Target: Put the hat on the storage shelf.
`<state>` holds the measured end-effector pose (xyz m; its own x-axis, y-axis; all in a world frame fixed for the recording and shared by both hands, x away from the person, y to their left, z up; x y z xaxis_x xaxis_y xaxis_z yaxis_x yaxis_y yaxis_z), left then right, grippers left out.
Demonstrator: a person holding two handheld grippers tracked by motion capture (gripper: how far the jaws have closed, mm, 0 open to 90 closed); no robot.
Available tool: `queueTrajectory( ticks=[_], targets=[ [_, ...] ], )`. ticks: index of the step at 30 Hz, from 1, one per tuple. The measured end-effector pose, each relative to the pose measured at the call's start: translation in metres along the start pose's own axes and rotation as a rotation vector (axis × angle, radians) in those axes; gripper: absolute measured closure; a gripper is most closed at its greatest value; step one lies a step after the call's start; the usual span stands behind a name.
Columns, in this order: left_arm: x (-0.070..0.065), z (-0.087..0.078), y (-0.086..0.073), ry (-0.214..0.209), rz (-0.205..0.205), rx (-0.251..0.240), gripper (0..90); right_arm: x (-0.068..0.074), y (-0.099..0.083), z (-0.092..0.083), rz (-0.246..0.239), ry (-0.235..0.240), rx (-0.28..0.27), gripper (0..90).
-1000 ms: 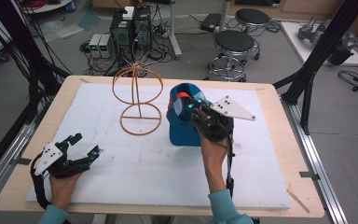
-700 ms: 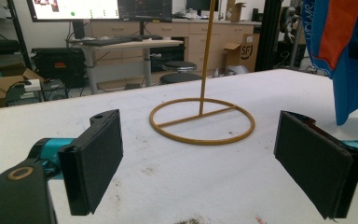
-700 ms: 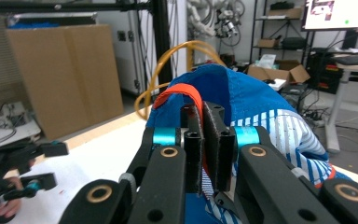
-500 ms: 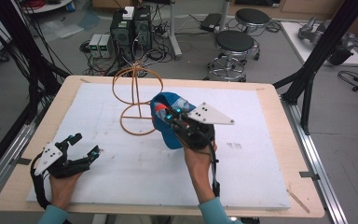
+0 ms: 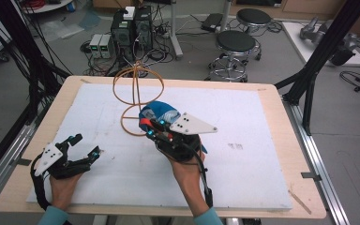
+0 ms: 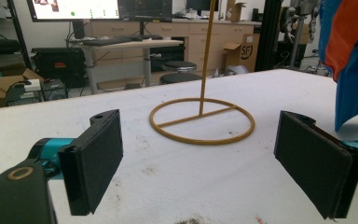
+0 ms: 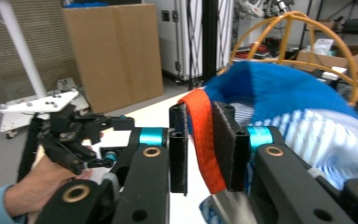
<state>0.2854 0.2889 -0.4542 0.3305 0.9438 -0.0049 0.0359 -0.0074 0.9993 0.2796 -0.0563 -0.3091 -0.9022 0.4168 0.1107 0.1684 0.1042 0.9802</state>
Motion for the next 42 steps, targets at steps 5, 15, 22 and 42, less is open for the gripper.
queueTrajectory(
  ticks=[5,15,22,42],
  targets=[
    [0.0,0.0,0.0,0.001,-0.005,-0.001,15.8,0.006,0.004,0.007,0.01,0.044,-0.023,70.8],
    [0.0,0.0,0.0,-0.005,0.005,-0.002,15.8,0.011,0.006,0.029,-0.003,0.079,0.01,60.4],
    [0.0,0.0,0.0,-0.006,0.003,-0.002,15.7,0.005,0.004,0.03,0.004,0.058,0.035,36.2],
    [0.0,0.0,0.0,-0.005,0.003,-0.002,15.7,-0.008,-0.033,0.021,-0.054,0.06,0.241,11.2]
  ],
)
Point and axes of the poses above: each handheld gripper's, and its own axes: z roughly forward along the jaws, y roughly out of its top, x roughly to its left, the point moved 2 cm from there along z, roughly forward along the jaws, and after that the axes turned 13 degrees about y, right-handed, at the moved point
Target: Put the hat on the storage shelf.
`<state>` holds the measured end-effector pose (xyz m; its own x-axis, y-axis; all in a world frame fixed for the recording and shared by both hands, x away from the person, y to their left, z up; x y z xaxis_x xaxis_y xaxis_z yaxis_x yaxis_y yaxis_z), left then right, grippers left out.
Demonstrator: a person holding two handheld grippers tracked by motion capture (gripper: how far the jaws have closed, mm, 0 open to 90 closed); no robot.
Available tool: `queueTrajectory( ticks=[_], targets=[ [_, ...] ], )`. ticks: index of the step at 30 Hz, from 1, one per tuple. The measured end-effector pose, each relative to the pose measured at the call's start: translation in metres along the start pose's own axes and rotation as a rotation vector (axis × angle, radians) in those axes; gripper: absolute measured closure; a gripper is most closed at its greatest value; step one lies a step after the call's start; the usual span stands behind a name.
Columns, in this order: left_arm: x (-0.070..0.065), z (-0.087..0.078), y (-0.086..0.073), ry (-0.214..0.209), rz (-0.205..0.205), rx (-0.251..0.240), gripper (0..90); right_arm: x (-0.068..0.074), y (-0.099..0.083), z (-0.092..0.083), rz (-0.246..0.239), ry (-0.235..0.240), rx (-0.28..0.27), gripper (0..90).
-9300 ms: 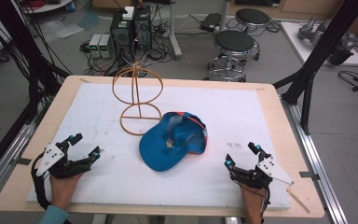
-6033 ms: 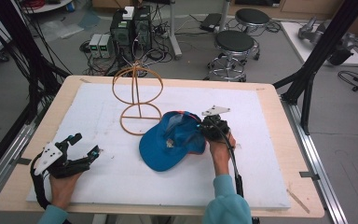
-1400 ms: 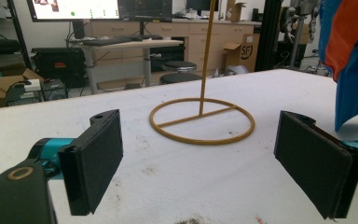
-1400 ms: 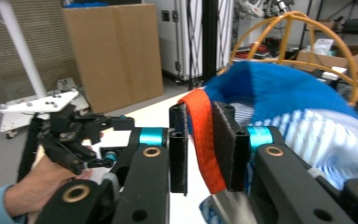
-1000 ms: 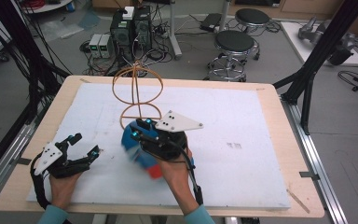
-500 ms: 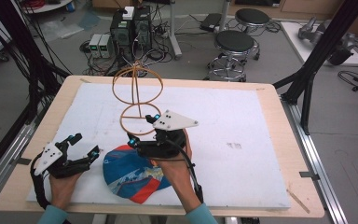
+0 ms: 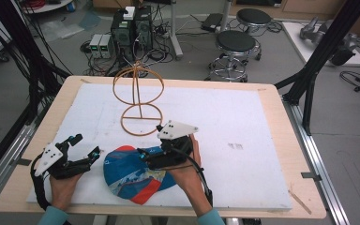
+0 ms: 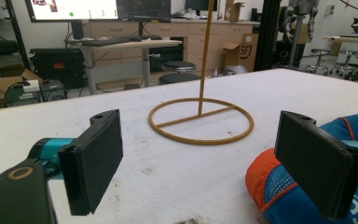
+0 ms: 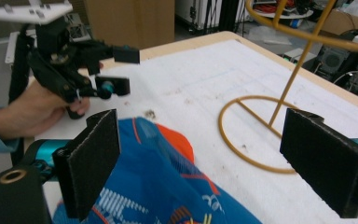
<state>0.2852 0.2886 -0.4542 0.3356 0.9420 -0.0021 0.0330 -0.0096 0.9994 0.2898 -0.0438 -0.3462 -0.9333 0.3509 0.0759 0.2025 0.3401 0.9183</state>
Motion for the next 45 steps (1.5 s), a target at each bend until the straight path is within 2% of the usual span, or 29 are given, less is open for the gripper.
queueTrajectory(
  ticks=[2,4,8,19,24,25,26,27,30,32,37,38,40,42,45],
  targets=[
    [0.0,0.0,0.0,0.0,0.0,0.0,15.7,0.0,-0.013,0.001,0.001,-0.011,0.025,11.2],
    [0.0,0.0,0.0,0.0,-0.001,0.0,15.7,0.0,-0.02,0.003,-0.006,-0.019,0.07,11.2],
    [0.0,0.0,0.0,0.0,0.0,0.0,15.7,-0.001,-0.032,0.009,-0.015,-0.018,0.125,11.2],
    [0.0,0.0,0.0,0.0,0.002,0.001,15.7,-0.004,-0.048,0.018,-0.002,-0.021,0.175,11.2],
    [0.0,0.0,0.0,0.001,0.0,0.001,15.7,-0.006,-0.06,0.025,0.015,-0.023,0.221,11.2],
    [0.0,0.0,0.0,0.001,-0.001,0.001,15.7,-0.006,-0.064,0.03,0.01,-0.022,0.254,11.3],
    [0.0,0.0,0.0,0.001,-0.001,0.001,15.7,-0.006,-0.064,0.03,0.01,-0.022,0.254,11.3],
    [0.0,0.0,0.0,0.001,-0.001,0.001,15.7,-0.006,-0.068,0.035,0.006,-0.022,0.277,11.3],
    [0.0,0.0,0.0,0.0,-0.001,0.001,15.7,-0.008,-0.071,0.04,0.0,-0.025,0.294,11.8],
    [0.0,0.0,0.0,0.001,-0.002,0.001,15.7,-0.009,-0.073,0.042,0.002,-0.02,0.307,15.5],
    [0.0,0.0,0.0,0.001,-0.001,0.001,15.7,-0.01,-0.077,0.044,-0.014,-0.018,0.33,18.7],
    [0.0,0.0,0.0,0.001,-0.001,0.002,15.7,-0.01,-0.077,0.043,-0.035,-0.029,0.334,22.2],
    [0.0,0.0,0.0,0.001,0.0,0.002,15.7,-0.01,-0.077,0.043,-0.046,-0.041,0.336,26.9],
    [0.0,0.0,0.0,0.001,0.0,0.002,15.8,-0.009,-0.077,0.043,-0.051,-0.051,0.345,27.6],
    [0.0,0.0,0.0,0.001,-0.001,0.002,15.8,-0.008,-0.077,0.045,-0.09,-0.068,0.363,27.7]
  ],
)
Point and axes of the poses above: each handheld gripper's, and its own axes: z roughly forward along the jaws, y roughly out of its top, x roughly to its left, the point moved 2 cm from there along z, roughly forward along the jaws, and after that the axes turned 13 degrees about y, right-handed, at the moved point
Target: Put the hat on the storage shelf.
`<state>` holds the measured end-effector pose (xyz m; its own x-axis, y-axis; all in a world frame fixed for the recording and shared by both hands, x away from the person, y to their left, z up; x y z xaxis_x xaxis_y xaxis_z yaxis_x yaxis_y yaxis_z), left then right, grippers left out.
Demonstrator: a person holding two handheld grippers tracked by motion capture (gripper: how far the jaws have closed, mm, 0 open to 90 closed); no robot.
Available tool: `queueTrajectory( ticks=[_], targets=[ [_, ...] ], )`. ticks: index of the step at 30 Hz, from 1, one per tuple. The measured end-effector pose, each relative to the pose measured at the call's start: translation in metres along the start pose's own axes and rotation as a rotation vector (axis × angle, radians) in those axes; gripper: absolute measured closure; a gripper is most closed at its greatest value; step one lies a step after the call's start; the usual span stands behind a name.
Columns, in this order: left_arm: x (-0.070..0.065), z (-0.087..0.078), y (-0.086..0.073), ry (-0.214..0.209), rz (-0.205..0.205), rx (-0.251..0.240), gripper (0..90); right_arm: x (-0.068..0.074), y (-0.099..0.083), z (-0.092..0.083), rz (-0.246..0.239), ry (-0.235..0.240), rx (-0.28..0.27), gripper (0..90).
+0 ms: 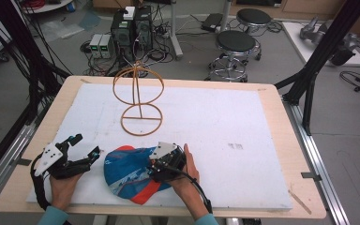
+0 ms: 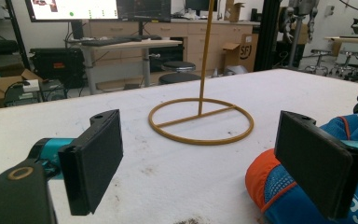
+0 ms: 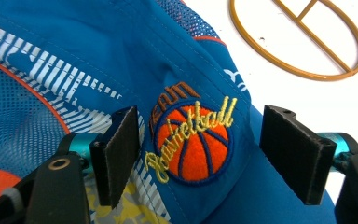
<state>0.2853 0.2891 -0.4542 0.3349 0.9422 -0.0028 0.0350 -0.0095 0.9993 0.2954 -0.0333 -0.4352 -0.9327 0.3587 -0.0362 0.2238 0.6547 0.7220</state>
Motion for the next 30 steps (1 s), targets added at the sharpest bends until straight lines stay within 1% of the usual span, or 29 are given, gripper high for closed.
queueTrajectory(
  ticks=[1,2,3,4,5,6,7,9,11,13,14,15,16,18,19,20,21,22,23,24,25,26,27,29,30],
  targets=[
    [0.0,0.0,0.0,0.0,-0.001,0.0,15.8,0.0,0.0,0.0,0.0,0.0,0.0,27.7],
    [0.0,0.0,0.0,0.0,0.0,0.0,15.8,0.0,0.001,0.001,-0.008,-0.008,0.001,31.1],
    [0.0,0.0,0.0,0.0,0.0,0.0,15.8,0.0,0.001,0.001,-0.008,-0.008,0.001,31.1],
    [0.0,0.0,0.0,0.0,0.001,0.0,15.8,0.0,0.002,0.001,-0.024,-0.012,-0.001,37.2],
    [0.0,0.0,0.0,0.0,0.0,0.0,15.8,0.001,0.003,0.001,-0.029,-0.015,-0.001,40.3],
    [0.0,0.0,0.0,0.0,0.0,0.0,15.8,0.001,0.003,0.001,-0.029,-0.015,-0.001,40.3],
    [0.0,0.0,0.0,0.0,-0.001,0.0,15.8,0.002,0.004,0.002,-0.051,-0.021,0.001,46.9],
    [0.0,0.0,0.0,0.0,-0.001,0.0,15.8,0.002,0.005,0.002,-0.067,-0.033,0.011,51.2],
    [0.0,0.0,0.0,0.0,0.0,0.0,15.8,0.001,0.005,0.001,-0.069,-0.051,0.014,58.9],
    [0.0,0.0,0.0,0.0,0.0,0.0,15.8,0.0,0.005,0.0,-0.057,-0.058,0.007,64.7],
    [0.0,0.0,0.0,0.0,-0.001,0.0,15.8,-0.001,0.005,-0.001,-0.053,-0.052,0.002,68.4],
    [0.0,0.0,0.0,0.0,-0.001,0.0,15.8,-0.001,0.005,-0.001,-0.053,-0.052,0.002,68.4],
    [0.0,0.0,0.0,0.0,-0.001,0.0,15.8,-0.001,0.005,-0.001,-0.052,-0.046,-0.001,73.4],
    [0.0,0.0,0.0,0.001,-0.002,0.0,15.8,-0.001,0.005,-0.002,-0.043,-0.05,-0.001,76.9],
    [0.0,0.0,0.0,0.0,-0.001,0.0,15.8,-0.001,0.005,-0.002,-0.043,-0.05,-0.001,76.9],
    [0.0,0.0,0.0,0.0,-0.001,0.0,15.8,-0.002,0.006,-0.003,-0.017,-0.033,-0.02,80.0],
    [0.0,0.0,0.0,0.0,-0.001,0.0,15.8,-0.002,0.006,-0.003,-0.017,-0.033,-0.02,80.0],
    [0.0,0.0,0.0,0.0,-0.001,0.0,15.8,-0.002,0.006,-0.004,-0.002,-0.026,-0.028,81.1],
    [0.0,0.0,0.0,0.0,-0.002,0.0,15.8,-0.004,0.006,-0.006,0.024,-0.004,-0.049,83.3],
    [0.0,0.0,0.0,0.0,-0.002,0.0,15.8,-0.004,0.006,-0.007,0.037,0.003,-0.06,83.8],
    [0.0,0.0,0.0,0.0,-0.001,0.0,15.8,-0.004,0.006,-0.007,0.037,0.003,-0.06,83.8],
    [0.0,0.0,0.0,0.0,-0.001,0.0,15.8,-0.004,0.007,-0.009,0.077,0.028,-0.082,84.2],
    [0.0,0.0,0.0,0.0,-0.001,0.0,15.8,-0.004,0.007,-0.009,0.077,0.028,-0.082,84.2],
    [0.0,0.0,0.0,0.0,0.0,0.0,15.8,-0.006,0.007,-0.011,0.114,0.047,-0.106,84.5],
    [0.0,0.0,0.0,-0.001,-0.001,0.0,15.8,-0.007,0.007,-0.013,0.163,0.069,-0.135,84.6]
  ],
)
Point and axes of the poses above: each handheld gripper's, and its own axes: z roughly forward along the jaws, y roughly out of its top, x roughly to its left, the point moved 2 cm from there along z, roughly forward along the jaws, and after that the axes turned 13 degrees about y, right-handed, at the moved point
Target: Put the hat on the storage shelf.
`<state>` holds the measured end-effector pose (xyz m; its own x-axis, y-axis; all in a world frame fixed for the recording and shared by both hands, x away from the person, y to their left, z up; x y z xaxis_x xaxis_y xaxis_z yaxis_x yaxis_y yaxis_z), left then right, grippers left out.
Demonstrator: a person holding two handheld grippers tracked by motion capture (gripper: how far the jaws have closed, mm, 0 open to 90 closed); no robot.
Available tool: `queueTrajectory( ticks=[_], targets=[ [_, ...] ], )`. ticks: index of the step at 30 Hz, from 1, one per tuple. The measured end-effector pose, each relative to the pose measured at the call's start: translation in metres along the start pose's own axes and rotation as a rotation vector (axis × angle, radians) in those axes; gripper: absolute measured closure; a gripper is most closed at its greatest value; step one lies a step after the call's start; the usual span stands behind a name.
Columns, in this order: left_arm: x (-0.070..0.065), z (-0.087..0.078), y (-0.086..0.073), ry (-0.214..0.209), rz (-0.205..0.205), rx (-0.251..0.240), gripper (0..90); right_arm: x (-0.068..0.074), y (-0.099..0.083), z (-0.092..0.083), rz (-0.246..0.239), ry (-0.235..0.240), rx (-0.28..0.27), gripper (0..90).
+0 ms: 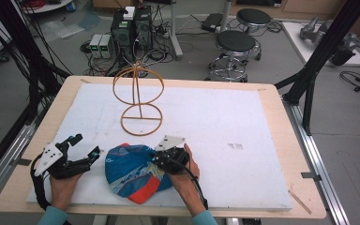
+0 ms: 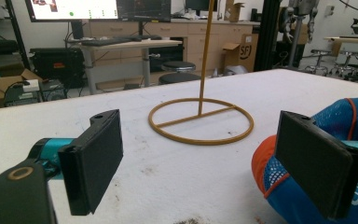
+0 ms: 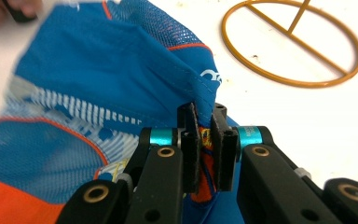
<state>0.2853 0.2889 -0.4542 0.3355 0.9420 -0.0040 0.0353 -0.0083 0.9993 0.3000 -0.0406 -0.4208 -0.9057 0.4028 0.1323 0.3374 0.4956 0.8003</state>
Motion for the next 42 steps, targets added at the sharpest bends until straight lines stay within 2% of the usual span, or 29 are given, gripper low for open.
queueTrajectory(
  ticks=[2,7,9,10,11,12,13,17,21,38,42],
  targets=[
    [0.0,0.0,0.0,0.0,0.0,0.0,15.8,0.0,0.001,-0.002,0.01,0.013,-0.019,84.6],
    [0.0,0.0,0.0,0.0,0.0,0.0,15.8,0.001,0.005,-0.007,0.004,0.014,-0.057,84.6],
    [0.0,0.0,0.0,0.0,0.0,0.0,15.8,0.003,0.011,-0.012,-0.007,0.009,-0.099,84.6],
    [0.0,0.0,0.0,0.0,0.0,0.0,15.8,0.003,0.011,-0.012,-0.007,0.009,-0.099,84.6],
    [0.0,0.0,0.0,0.0,0.0,0.0,15.8,0.004,0.014,-0.015,-0.01,0.004,-0.118,84.6],
    [0.0,0.0,0.0,0.0,0.0,0.0,15.8,0.006,0.017,-0.019,-0.009,0.004,-0.158,84.6],
    [0.0,0.0,0.0,0.0,0.0,0.0,15.8,0.006,0.017,-0.019,-0.009,0.004,-0.158,84.6],
    [0.0,0.0,0.0,-0.001,0.002,0.0,15.8,0.006,0.021,-0.027,-0.001,-0.01,-0.239,84.7],
    [0.0,0.0,0.0,0.0,-0.001,0.0,15.8,0.006,0.021,-0.03,0.006,-0.008,-0.265,84.7],
    [0.0,0.0,0.0,0.001,0.0,0.0,15.8,0.012,0.031,-0.043,-0.033,-0.03,-0.402,84.7],
    [0.0,0.0,0.0,0.0,-0.001,0.0,15.8,0.012,0.032,-0.046,-0.022,-0.029,-0.44,84.7]
  ],
)
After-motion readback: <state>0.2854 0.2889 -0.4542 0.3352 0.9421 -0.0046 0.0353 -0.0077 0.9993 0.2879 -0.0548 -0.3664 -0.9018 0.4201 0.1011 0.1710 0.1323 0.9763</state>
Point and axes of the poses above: each handheld gripper's, and its own axes: z roughly forward along the jaws, y roughly out of its top, x roughly to its left, the point moved 2 cm from there along z, roughly forward along the jaws, and after that the axes turned 13 degrees about y, right-handed, at the moved point
